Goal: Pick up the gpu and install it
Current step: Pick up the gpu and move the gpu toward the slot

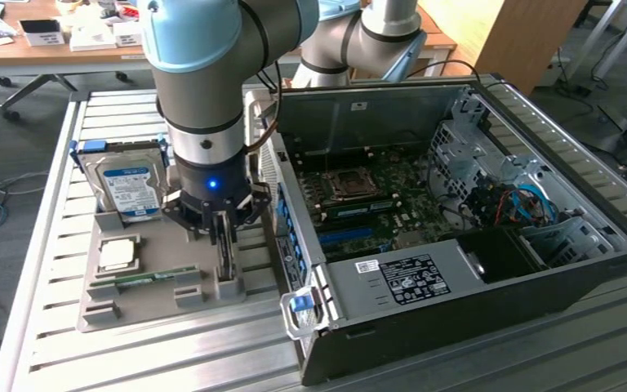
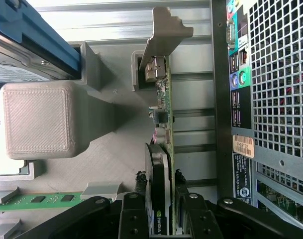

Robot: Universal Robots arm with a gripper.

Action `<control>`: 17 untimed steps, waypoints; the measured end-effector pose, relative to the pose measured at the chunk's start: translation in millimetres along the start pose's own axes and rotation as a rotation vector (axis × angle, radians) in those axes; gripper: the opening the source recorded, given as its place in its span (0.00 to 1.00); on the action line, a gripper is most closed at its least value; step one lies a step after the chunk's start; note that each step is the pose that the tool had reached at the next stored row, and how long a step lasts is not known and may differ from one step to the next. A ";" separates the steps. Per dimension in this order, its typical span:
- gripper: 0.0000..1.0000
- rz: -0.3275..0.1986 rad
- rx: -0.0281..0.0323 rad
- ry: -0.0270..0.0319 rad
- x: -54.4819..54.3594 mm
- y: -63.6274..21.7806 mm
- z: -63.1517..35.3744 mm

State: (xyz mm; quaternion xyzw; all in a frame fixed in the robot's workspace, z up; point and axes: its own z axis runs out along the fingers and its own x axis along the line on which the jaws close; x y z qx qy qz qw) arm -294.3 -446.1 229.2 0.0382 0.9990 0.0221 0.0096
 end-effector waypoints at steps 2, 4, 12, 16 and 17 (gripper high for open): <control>0.35 0.000 0.0000 -0.0001 0.0 0.0 0.0; 0.35 0.000 0.0000 0.0000 0.0 0.0 0.0; 0.27 0.000 0.0000 -0.0001 0.0 0.0 0.0; 0.27 0.000 0.0000 0.0000 0.0 0.0 0.0; 0.27 0.000 0.0000 0.0000 0.0 0.0 0.0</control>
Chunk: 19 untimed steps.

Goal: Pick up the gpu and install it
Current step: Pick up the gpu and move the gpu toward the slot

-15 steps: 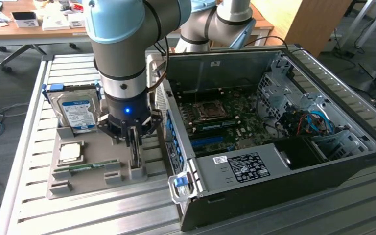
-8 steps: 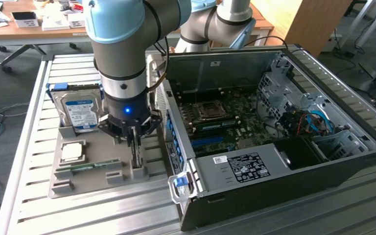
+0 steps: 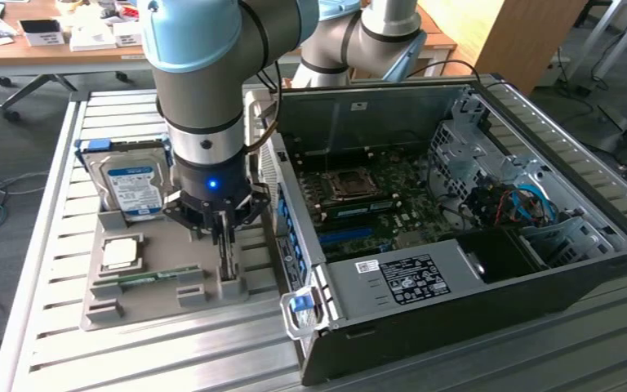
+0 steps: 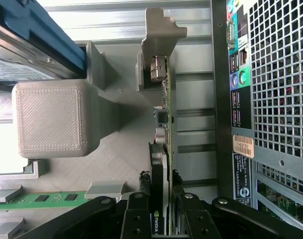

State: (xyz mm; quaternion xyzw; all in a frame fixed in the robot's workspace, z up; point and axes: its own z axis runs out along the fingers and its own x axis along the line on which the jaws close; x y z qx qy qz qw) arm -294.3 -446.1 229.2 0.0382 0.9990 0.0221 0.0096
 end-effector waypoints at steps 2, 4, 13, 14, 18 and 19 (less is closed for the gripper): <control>0.27 0.000 0.0000 0.0000 0.0 0.0 0.0; 0.27 -0.004 -0.0001 0.0002 0.0 0.0 0.0; 0.27 -0.055 -0.0010 0.0025 0.0 0.0 0.1; 0.27 -0.055 -0.0012 0.0024 0.0 0.0 0.1; 0.27 -0.055 -0.0011 0.0024 -0.1 0.2 -3.9; 0.27 -0.055 -0.0012 0.0024 -0.1 0.2 -5.6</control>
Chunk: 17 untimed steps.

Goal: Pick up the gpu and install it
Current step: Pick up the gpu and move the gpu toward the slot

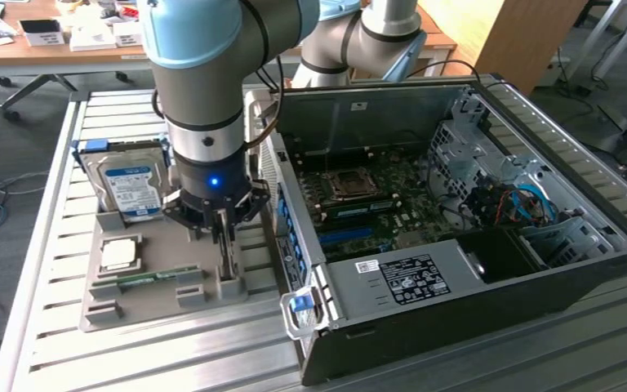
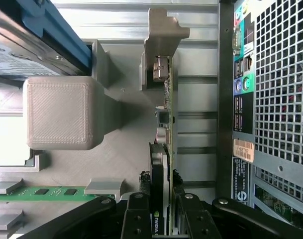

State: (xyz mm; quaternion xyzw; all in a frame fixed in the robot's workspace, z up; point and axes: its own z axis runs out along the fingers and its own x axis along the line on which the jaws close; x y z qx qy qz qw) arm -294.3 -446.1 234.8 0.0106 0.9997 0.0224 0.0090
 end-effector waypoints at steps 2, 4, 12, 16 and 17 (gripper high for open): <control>0.27 0.000 -0.0004 0.0000 -0.1 0.2 -4.0; 0.27 0.000 -0.0015 0.0001 -0.2 0.4 -8.7; 0.27 0.000 -0.0155 0.0004 -0.5 1.4 -31.0; 0.27 0.000 -0.0184 0.0004 -0.8 1.9 -41.4; 0.27 0.000 -0.0194 0.0004 -0.8 2.0 -43.6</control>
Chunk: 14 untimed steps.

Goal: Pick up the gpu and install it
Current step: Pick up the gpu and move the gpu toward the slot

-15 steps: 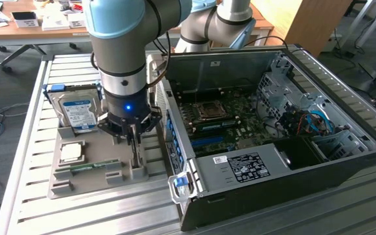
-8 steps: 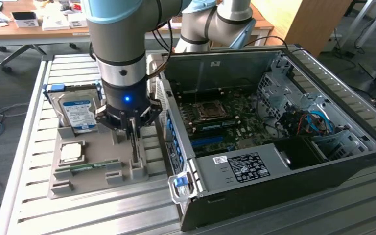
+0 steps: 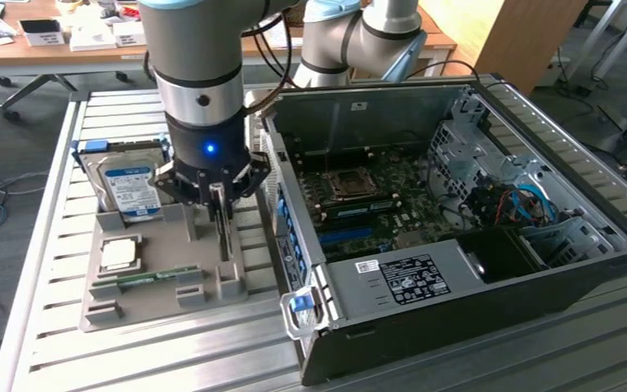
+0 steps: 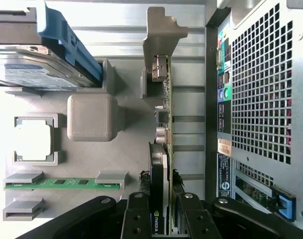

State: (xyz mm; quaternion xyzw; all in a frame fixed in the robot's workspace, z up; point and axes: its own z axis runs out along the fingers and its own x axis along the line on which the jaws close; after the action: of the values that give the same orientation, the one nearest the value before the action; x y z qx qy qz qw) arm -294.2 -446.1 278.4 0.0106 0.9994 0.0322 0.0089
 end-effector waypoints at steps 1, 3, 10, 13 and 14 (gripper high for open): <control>0.27 0.000 -0.0007 0.0001 0.0 0.2 -2.2; 0.27 0.000 -0.0017 0.0000 -0.1 0.4 -6.4; 0.27 0.000 -0.0039 0.0001 -0.5 1.5 -23.0; 0.27 0.000 -0.0045 0.0001 -0.6 2.0 -30.5; 0.27 0.000 -0.0048 0.0001 -0.7 2.1 -32.8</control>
State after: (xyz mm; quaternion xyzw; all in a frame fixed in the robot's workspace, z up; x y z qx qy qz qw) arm -294.0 -446.1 311.3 0.0107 0.9993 0.0345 0.0089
